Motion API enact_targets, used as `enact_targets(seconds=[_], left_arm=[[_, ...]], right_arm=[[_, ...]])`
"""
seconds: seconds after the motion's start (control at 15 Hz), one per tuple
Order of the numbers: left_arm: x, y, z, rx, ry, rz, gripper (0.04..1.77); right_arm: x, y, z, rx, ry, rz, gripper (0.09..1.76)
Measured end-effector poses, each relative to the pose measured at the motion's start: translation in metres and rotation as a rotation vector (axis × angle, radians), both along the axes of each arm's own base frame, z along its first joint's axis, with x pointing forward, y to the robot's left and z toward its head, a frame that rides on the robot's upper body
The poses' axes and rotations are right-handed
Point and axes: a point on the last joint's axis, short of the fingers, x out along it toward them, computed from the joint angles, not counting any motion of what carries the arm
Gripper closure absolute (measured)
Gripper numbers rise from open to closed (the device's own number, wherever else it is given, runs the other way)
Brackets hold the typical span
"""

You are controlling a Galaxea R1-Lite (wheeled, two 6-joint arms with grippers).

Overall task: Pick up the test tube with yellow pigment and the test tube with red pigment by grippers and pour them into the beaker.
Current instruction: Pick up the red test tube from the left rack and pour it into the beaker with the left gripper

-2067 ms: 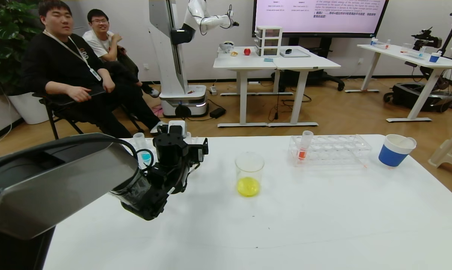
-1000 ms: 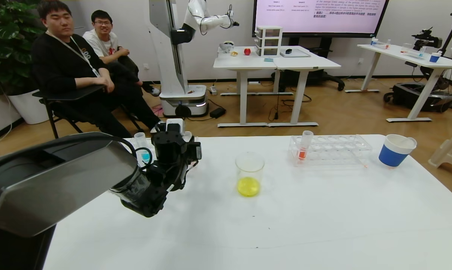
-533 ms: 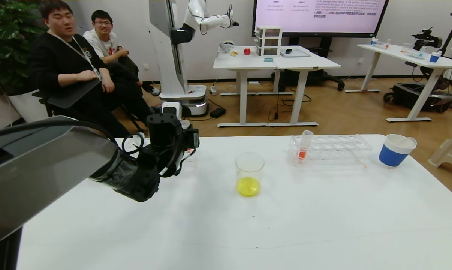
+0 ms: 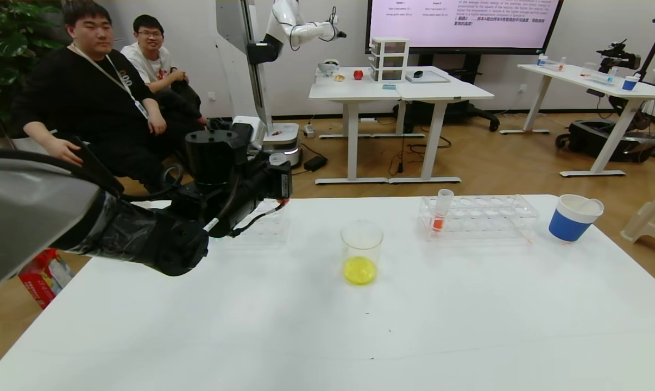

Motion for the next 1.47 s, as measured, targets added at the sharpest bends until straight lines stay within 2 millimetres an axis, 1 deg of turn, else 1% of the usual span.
enact_targets(seconds=[0.13,0.27,0.47,0.6,0.73,0.93,1.0,1.13,1.27,1.47], left_arm=[[-0.005,-0.002,0.008,0.013,-0.022,-0.144,1.31],[-0.009,-0.004,0.011,0.023,-0.038,-0.290,1.31],[-0.014,-0.007,0.007,0.038,-0.036,-0.459,1.31],[-0.019,-0.008,0.001,0.110,-0.078,-0.559,1.31],[-0.021,-0.011,-0.001,0.163,-0.137,-0.598,1.31],[-0.024,-0.020,-0.001,0.187,-0.166,-0.627,1.31],[-0.023,-0.023,-0.001,0.231,-0.201,-0.632,1.31],[-0.014,-0.026,-0.001,0.309,-0.319,-0.624,1.31],[-0.001,-0.030,0.000,0.390,-0.473,-0.603,1.31],[0.012,-0.034,-0.010,0.523,-0.581,-0.620,1.31]], right_arm=[[0.000,0.000,0.000,0.000,0.000,0.000,0.11],[0.000,0.000,0.000,0.000,0.000,0.000,0.11],[0.000,0.000,0.000,0.000,0.000,0.000,0.11],[0.000,0.000,0.000,0.000,0.000,0.000,0.11],[0.000,0.000,0.000,0.000,0.000,0.000,0.11],[0.000,0.000,0.000,0.000,0.000,0.000,0.11],[0.000,0.000,0.000,0.000,0.000,0.000,0.11],[0.000,0.000,0.000,0.000,0.000,0.000,0.11],[0.000,0.000,0.000,0.000,0.000,0.000,0.11],[0.000,0.000,0.000,0.000,0.000,0.000,0.11]])
